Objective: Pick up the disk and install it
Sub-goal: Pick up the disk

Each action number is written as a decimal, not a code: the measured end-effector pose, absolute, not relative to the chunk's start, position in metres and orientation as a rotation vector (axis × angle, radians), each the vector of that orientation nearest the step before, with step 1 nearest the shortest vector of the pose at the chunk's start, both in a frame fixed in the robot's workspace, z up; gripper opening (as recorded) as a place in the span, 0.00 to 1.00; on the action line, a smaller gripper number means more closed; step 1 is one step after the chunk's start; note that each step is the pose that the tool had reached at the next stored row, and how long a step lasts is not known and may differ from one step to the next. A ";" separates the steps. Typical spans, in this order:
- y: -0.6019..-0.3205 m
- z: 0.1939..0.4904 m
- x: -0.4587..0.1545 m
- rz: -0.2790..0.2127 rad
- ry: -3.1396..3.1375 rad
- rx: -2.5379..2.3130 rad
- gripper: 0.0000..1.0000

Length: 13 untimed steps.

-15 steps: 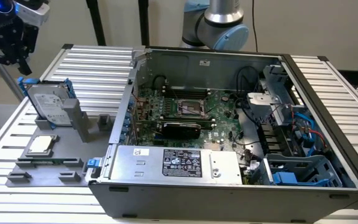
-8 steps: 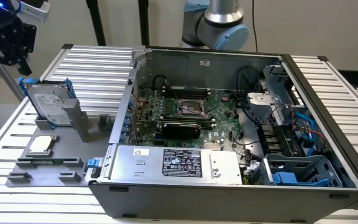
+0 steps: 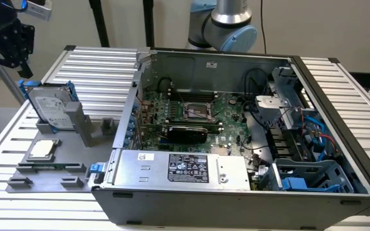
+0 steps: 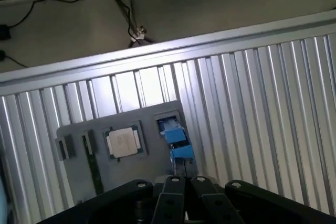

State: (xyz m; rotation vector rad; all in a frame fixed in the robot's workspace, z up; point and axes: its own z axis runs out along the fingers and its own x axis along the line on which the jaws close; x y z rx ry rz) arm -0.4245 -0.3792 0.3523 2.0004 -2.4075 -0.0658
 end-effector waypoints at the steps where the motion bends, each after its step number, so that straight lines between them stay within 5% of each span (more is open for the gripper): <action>1: -0.379 0.352 -0.424 -0.065 -2.389 2.022 0.00; 13: -0.379 0.351 -0.424 -0.045 -2.175 2.264 0.00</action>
